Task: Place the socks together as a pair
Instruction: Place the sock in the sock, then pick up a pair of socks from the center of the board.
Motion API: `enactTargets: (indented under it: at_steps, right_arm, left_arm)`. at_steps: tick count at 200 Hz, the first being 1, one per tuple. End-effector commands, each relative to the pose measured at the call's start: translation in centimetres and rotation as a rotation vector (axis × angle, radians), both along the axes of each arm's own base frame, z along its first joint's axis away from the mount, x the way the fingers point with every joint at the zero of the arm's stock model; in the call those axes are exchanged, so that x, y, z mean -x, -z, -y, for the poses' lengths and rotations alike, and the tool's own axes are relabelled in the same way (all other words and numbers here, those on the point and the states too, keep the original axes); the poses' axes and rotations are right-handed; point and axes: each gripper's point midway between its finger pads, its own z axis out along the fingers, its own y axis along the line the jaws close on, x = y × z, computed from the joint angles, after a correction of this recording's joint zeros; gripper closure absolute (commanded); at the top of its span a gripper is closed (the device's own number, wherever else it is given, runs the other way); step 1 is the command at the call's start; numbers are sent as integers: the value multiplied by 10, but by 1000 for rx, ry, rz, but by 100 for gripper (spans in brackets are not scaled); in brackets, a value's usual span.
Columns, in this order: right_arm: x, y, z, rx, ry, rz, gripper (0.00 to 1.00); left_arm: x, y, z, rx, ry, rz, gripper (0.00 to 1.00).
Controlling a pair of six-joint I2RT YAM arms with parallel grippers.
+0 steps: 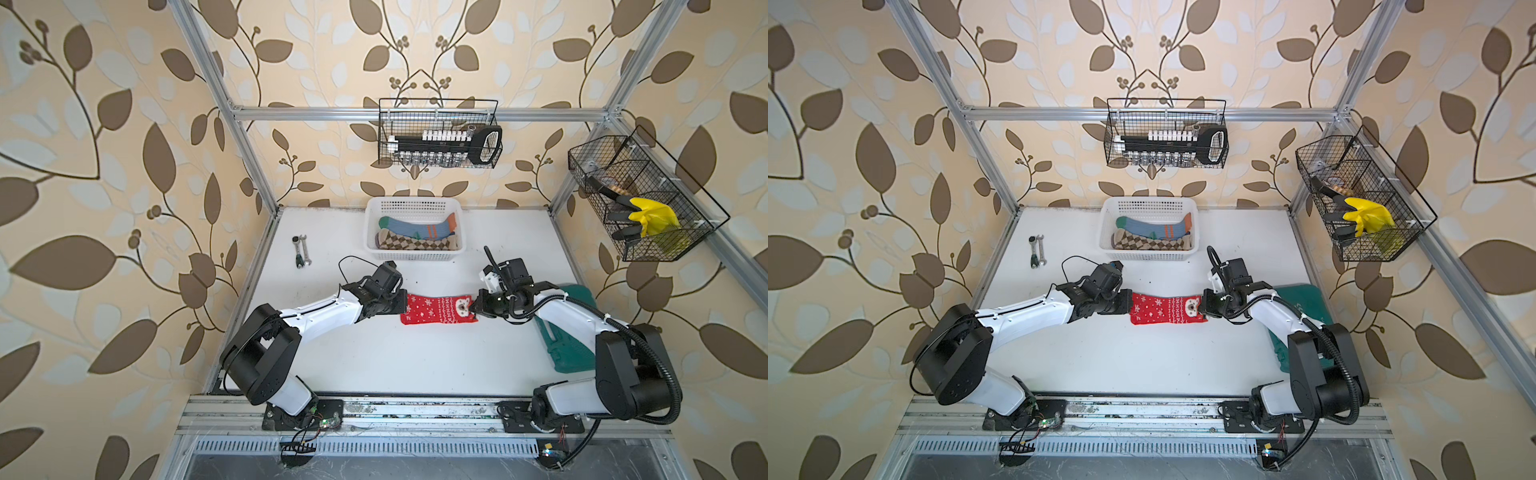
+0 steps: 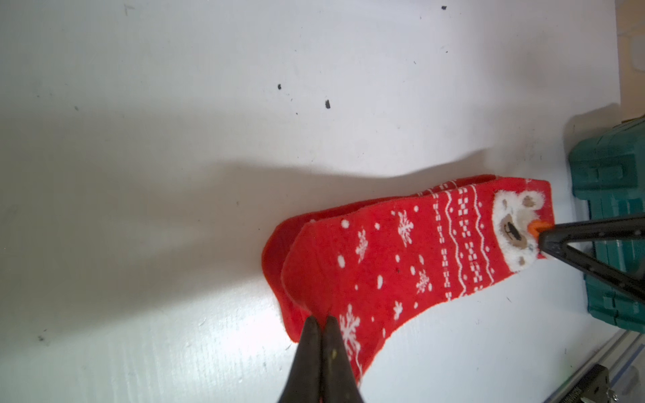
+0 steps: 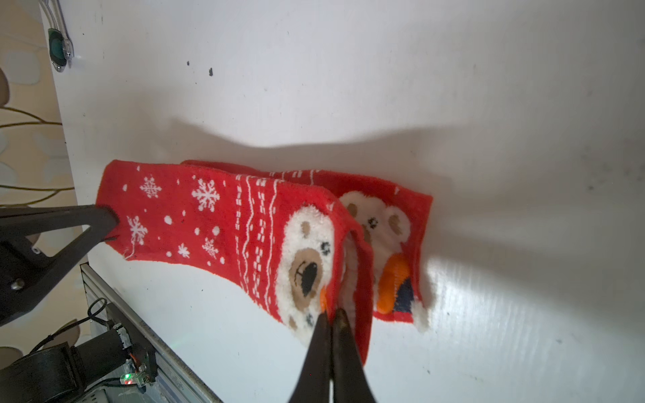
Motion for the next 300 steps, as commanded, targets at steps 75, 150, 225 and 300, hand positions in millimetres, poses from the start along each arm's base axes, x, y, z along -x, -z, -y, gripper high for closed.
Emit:
enactTargets:
  at_steps: [75, 150, 225, 300]
  right_arm:
    - [-7, 4, 13, -3, 63, 31, 100]
    - [-1, 17, 17, 14, 78, 3, 76]
    - [4, 27, 24, 47, 106, -17, 63]
    - [11, 41, 19, 32, 94, -89, 60]
  left_arm:
    - [-2, 5, 11, 12, 48, -2, 100]
    - [5, 30, 6, -38, 17, -64, 70]
    - [18, 52, -1, -52, -5, -132, 54]
    - [23, 68, 14, -16, 16, -161, 66]
